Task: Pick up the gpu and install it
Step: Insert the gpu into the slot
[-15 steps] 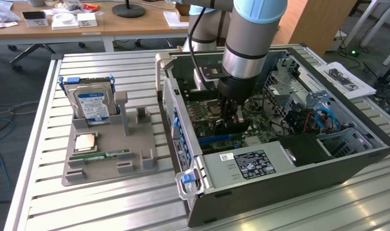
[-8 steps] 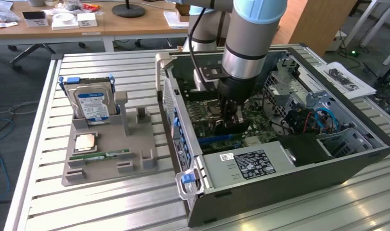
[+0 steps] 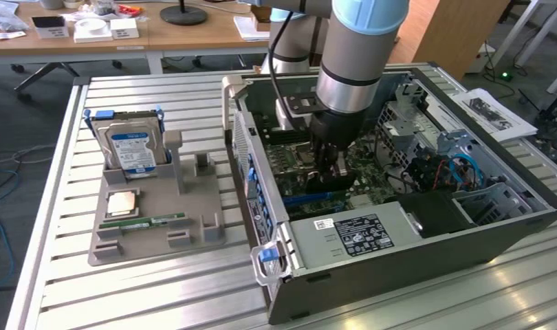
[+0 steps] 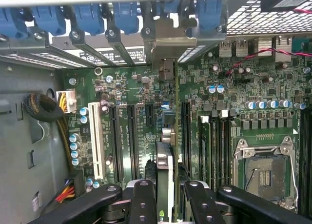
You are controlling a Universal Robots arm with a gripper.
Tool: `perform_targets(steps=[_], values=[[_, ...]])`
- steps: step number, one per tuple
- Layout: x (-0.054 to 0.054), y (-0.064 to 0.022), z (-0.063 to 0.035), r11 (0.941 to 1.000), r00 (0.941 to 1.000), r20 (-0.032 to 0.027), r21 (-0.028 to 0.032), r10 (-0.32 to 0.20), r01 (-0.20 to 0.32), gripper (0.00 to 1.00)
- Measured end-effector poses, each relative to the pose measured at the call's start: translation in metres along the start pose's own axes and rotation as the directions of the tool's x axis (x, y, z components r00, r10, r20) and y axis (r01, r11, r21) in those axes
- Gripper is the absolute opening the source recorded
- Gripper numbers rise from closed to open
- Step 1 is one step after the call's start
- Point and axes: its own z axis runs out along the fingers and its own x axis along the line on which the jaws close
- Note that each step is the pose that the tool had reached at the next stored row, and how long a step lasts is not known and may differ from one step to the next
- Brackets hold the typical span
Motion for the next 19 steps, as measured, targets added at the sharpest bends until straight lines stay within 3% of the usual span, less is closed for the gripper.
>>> perform_targets(steps=[19], values=[[0.0009,0.0032,0.0018,1.0,1.0,0.0001,0.0006,0.0,0.0,0.27]])
